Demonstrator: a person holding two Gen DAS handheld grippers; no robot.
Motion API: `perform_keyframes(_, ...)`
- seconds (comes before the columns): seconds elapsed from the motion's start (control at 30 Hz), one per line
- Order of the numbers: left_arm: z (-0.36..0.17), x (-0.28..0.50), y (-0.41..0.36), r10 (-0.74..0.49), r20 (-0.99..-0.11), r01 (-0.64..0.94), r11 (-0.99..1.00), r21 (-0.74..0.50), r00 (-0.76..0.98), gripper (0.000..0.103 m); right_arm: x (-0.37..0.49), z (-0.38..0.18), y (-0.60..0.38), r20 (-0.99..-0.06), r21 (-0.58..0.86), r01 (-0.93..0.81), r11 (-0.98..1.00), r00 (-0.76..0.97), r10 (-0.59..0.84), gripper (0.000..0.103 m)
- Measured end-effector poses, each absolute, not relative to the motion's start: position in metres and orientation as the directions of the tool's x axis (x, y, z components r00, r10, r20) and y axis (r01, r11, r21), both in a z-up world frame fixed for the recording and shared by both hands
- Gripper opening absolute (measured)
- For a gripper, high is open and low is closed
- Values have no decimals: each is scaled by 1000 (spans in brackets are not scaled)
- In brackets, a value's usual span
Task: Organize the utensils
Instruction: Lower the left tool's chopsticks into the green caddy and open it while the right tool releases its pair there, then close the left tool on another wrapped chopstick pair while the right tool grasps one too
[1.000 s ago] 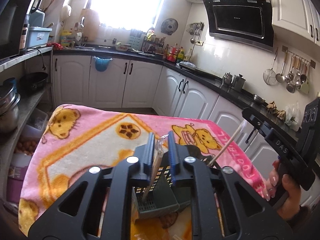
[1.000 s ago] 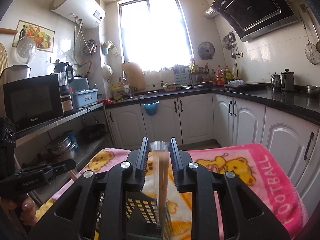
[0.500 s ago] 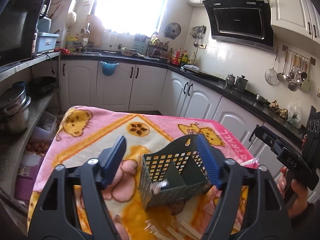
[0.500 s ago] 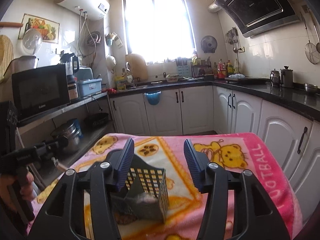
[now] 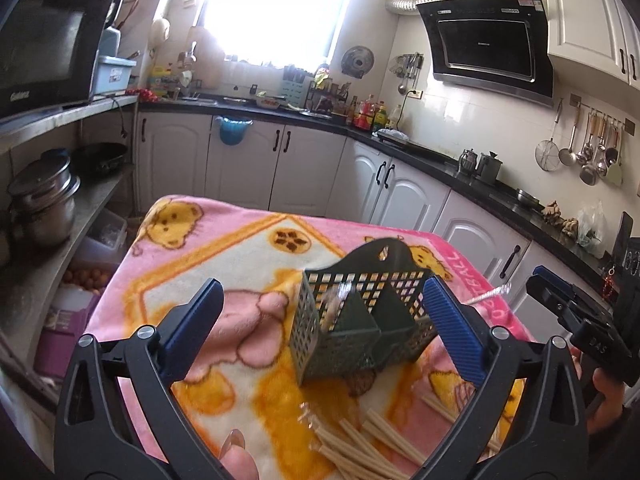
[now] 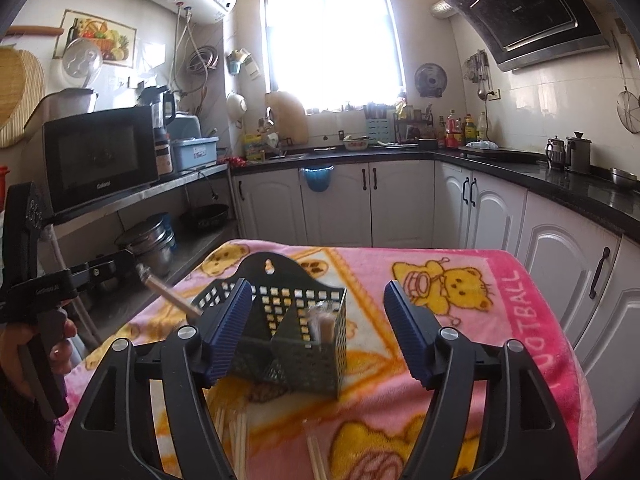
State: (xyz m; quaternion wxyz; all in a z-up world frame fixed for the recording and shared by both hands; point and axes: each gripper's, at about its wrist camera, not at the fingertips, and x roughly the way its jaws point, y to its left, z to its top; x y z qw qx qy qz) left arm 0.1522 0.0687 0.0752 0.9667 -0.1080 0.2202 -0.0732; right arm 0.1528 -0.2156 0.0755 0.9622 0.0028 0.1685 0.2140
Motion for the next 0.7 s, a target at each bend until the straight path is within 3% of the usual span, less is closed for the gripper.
perform_keyframes(0.57, 11, 144, 72, -213, -552, 36, 949, -314, 807, 92, 130, 35, -191, -491, 7, -506, 863, 750, 444, 66)
perform_keyframes(0.7, -6, 147, 70, -236, -589, 29, 940, -339, 773, 92, 130, 16, -185, -559, 13, -524, 851, 702, 441, 60)
